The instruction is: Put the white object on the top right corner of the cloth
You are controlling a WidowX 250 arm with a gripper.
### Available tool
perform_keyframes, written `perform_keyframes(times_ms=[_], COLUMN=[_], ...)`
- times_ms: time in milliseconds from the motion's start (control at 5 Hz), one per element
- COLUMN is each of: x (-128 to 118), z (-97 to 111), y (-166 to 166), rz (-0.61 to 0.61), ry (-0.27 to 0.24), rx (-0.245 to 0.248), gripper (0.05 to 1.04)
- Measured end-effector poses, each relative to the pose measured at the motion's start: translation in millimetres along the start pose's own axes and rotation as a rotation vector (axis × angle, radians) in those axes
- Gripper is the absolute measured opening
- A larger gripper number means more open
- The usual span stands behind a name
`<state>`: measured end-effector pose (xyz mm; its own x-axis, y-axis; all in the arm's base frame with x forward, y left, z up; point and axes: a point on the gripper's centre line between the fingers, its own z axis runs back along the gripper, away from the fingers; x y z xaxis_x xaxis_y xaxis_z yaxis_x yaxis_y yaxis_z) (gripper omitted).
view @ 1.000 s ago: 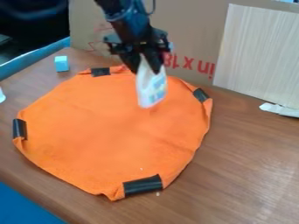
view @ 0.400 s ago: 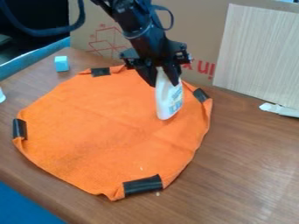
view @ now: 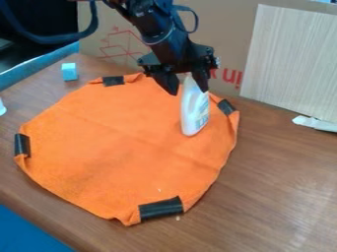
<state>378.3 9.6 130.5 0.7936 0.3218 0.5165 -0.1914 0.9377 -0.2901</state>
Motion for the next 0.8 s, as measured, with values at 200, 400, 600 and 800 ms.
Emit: perform_keyframes(times_ms=[200, 400, 600, 800], x=[1, 13, 28, 33], z=[12, 49, 103, 155], y=[6, 7, 10, 41], rz=[0.009, 0.027, 0.009, -0.125], ry=[0.011, -0.005, -0.025, 0.240], rx=[-0.015, -0.068, -0.139, -0.103], gripper=[1.009, 1.005, 1.001, 1.001])
